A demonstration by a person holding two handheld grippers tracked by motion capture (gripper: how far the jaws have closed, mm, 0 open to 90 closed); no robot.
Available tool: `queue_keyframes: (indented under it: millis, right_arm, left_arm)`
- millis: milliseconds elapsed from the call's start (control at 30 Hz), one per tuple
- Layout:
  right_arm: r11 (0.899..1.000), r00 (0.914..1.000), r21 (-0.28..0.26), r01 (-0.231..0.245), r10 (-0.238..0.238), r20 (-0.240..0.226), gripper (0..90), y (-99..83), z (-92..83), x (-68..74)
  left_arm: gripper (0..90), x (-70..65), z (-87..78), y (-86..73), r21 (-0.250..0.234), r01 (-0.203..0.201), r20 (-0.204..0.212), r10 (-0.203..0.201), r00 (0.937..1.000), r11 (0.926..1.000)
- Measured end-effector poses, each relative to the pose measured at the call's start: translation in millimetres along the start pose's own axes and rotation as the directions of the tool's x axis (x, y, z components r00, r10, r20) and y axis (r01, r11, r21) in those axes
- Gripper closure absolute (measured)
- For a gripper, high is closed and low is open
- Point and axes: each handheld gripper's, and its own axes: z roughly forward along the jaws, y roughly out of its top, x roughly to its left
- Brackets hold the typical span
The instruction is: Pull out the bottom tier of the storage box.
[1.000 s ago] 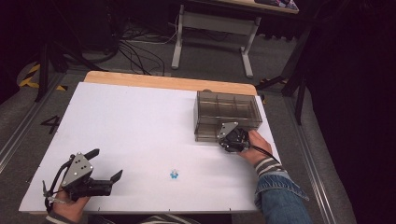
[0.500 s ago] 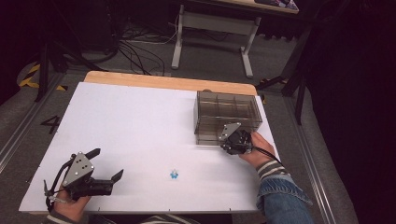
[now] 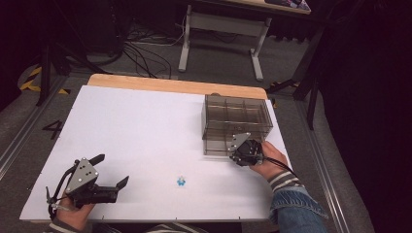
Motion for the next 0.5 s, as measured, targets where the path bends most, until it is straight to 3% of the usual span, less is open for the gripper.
queue_keyframes:
  millis: [433, 500]
  right_arm:
    - [1.0, 0.9997, 0.013, 0.016, -0.015, -0.021, 66.3, -1.8, -1.9, 8.1]
    - [1.0, 0.9997, 0.012, -0.003, 0.003, -0.025, 66.6, -1.9, -1.7, 10.8]
  left_arm:
    - [0.0, 0.3, 0.1, 0.0, 0.0, -0.002, -0.002, 0.002, 1.0, 1.0]
    - [0.0, 0.4, 0.1, 0.0, 0.001, -0.002, -0.003, 0.002, 1.0, 1.0]
